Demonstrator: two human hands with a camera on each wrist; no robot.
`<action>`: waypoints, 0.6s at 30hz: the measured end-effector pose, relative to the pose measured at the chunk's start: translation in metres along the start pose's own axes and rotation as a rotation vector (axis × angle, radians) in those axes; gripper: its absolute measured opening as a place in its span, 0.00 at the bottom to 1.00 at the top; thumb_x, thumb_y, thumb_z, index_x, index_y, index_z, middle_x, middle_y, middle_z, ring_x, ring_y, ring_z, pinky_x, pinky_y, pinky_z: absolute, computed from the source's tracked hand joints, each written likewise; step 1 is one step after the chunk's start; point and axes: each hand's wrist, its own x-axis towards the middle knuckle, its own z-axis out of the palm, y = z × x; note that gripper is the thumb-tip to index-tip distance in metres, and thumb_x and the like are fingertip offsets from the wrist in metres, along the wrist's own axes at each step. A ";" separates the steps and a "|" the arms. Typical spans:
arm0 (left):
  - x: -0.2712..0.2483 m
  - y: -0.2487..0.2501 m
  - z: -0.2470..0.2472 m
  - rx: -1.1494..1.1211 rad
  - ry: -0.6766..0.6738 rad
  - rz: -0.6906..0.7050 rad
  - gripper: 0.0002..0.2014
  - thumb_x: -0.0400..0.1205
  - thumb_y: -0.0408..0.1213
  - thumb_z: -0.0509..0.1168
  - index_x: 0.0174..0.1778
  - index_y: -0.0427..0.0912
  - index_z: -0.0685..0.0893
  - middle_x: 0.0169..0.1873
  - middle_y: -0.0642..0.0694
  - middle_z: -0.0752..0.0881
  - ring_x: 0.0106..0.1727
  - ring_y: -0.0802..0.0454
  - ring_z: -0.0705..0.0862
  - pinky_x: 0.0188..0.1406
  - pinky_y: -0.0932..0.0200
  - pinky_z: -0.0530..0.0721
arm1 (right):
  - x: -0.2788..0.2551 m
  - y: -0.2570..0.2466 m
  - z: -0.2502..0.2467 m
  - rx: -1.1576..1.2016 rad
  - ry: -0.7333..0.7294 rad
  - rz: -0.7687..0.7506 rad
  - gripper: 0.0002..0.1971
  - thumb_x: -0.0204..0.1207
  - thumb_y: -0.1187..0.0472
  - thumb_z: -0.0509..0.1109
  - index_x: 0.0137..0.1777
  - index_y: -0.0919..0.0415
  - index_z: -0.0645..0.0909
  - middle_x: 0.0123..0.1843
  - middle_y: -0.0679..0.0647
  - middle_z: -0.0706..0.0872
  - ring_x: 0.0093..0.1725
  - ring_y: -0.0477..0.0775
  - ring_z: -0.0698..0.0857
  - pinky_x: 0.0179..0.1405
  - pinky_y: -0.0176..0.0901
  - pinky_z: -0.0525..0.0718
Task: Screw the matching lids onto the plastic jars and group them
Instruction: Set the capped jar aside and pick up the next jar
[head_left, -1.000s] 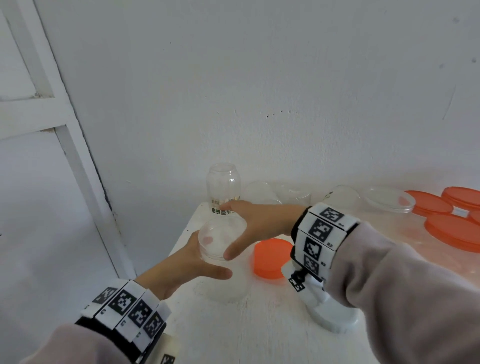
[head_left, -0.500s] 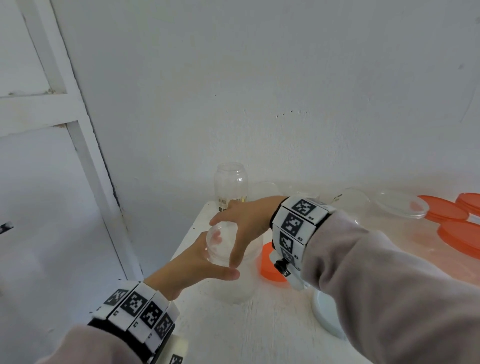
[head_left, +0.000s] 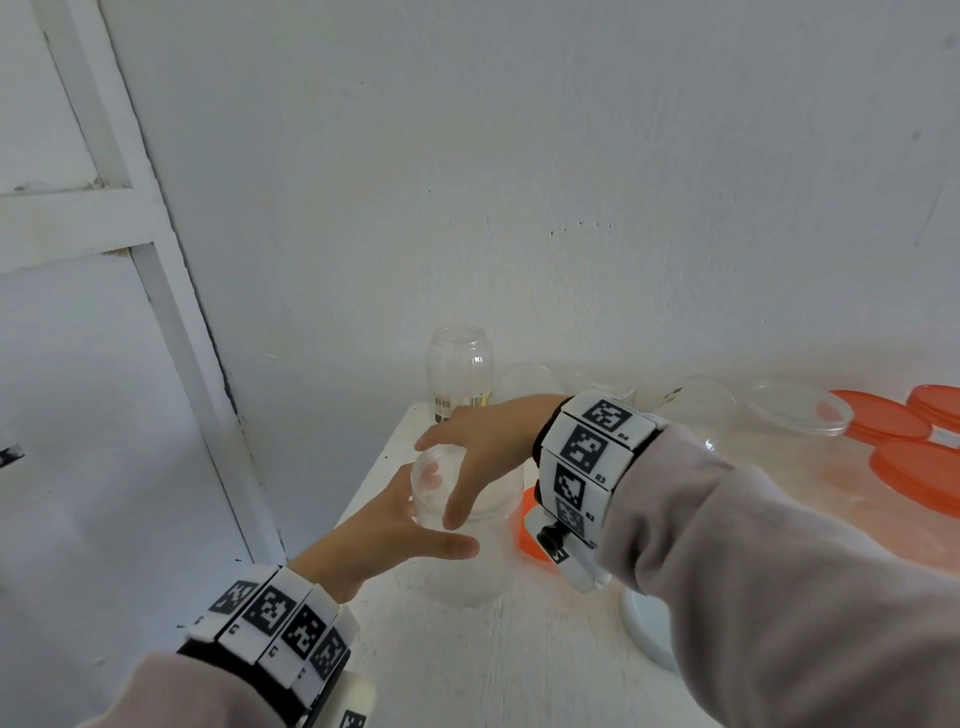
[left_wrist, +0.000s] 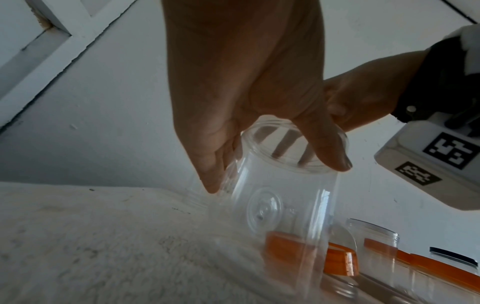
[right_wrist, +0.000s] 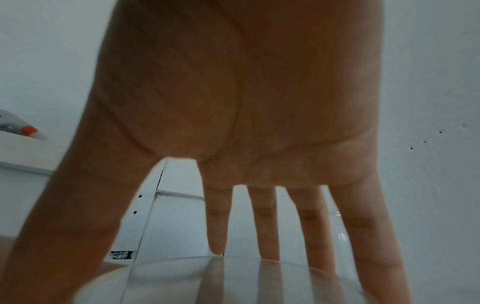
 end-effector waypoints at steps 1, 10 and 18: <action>-0.001 0.000 0.000 0.000 0.000 0.003 0.49 0.66 0.42 0.82 0.78 0.63 0.59 0.75 0.60 0.67 0.74 0.56 0.67 0.67 0.60 0.68 | 0.001 0.000 0.001 -0.010 0.006 0.001 0.48 0.66 0.37 0.76 0.83 0.43 0.55 0.82 0.48 0.62 0.80 0.55 0.62 0.73 0.56 0.65; -0.006 0.006 0.002 -0.004 -0.052 0.056 0.34 0.70 0.35 0.79 0.58 0.72 0.69 0.47 0.88 0.77 0.50 0.90 0.74 0.38 0.87 0.73 | 0.000 0.006 0.006 0.003 0.051 0.099 0.51 0.62 0.24 0.69 0.80 0.51 0.63 0.76 0.50 0.71 0.72 0.55 0.74 0.69 0.52 0.74; -0.006 0.008 0.006 0.027 0.000 0.062 0.37 0.69 0.38 0.80 0.65 0.69 0.68 0.59 0.76 0.78 0.59 0.76 0.76 0.47 0.81 0.73 | 0.000 0.004 0.009 -0.013 0.046 0.035 0.48 0.67 0.30 0.71 0.83 0.45 0.56 0.81 0.50 0.62 0.79 0.57 0.63 0.67 0.53 0.66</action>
